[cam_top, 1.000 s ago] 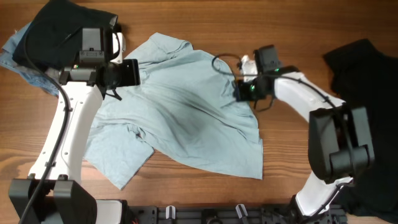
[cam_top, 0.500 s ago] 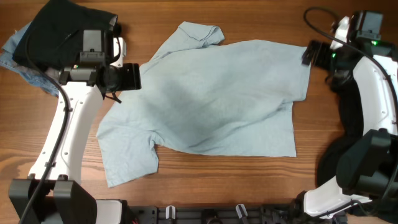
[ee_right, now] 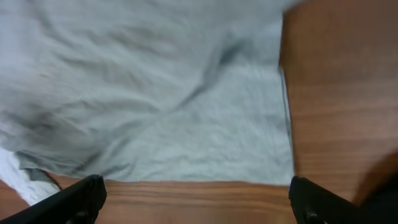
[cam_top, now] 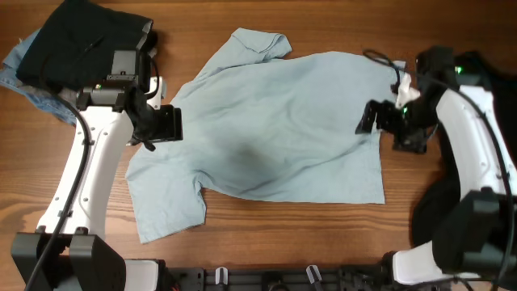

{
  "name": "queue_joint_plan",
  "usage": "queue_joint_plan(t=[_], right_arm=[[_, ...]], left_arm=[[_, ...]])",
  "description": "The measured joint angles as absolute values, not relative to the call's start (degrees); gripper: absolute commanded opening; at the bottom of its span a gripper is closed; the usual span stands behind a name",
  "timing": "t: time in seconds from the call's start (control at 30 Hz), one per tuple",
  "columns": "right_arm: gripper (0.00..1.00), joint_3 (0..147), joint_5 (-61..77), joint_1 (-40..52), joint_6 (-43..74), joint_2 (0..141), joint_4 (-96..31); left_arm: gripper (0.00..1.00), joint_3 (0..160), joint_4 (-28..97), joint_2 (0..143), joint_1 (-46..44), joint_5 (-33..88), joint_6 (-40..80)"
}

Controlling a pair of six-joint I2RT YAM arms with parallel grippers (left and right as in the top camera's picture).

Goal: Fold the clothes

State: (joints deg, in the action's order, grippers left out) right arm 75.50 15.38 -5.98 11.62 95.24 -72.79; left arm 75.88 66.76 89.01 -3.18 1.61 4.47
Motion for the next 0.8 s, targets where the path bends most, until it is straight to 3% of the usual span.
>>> queue_joint_plan(t=[0.07, 0.23, 0.3, 0.33, 0.37, 0.4, 0.6, 0.7, 0.8], right_arm=[[0.74, 68.3, 14.9, -6.0, 15.5, 94.5, -69.8], [0.71, 49.6, 14.3, -6.0, 23.5, 94.7, -61.4], [0.54, 45.2, 14.1, -6.0, 26.2, 94.7, -57.0], [0.52, 44.3, 14.1, -6.1, 27.3, 94.7, -55.7], [0.41, 44.1, 14.0, -6.3, 28.5, 94.6, -54.9], [0.04, 44.1, 14.1, -6.4, 29.1, 94.5, -54.4], [0.04, 46.4, 11.4, -10.7, 30.2, 93.8, -54.0], [0.04, 53.8, 6.5, -20.4, 30.1, 91.4, -65.4], [0.04, 57.1, 2.5, -27.0, 28.3, 82.7, -68.1]], left_arm=[[0.76, 75.9, 67.0, 89.0, -3.2, 1.6, 7.1], [0.81, 75.9, 69.4, 89.0, -3.1, 1.8, 10.1], [0.82, 75.9, 69.4, 89.0, -2.3, 2.0, 10.3], [0.82, 75.9, 69.5, 89.0, -1.7, 2.0, 10.4], [0.82, 75.9, 69.5, 89.0, -0.9, 2.0, 10.5], [0.82, 75.9, 69.5, 89.0, -0.4, 2.0, 10.5], [0.83, 75.9, 70.2, 89.0, 0.0, 2.0, 10.7], [0.83, 75.9, 70.3, 89.0, 0.0, 2.0, 10.7], [0.83, 75.9, 69.1, 89.0, 0.0, 2.0, 10.7]])
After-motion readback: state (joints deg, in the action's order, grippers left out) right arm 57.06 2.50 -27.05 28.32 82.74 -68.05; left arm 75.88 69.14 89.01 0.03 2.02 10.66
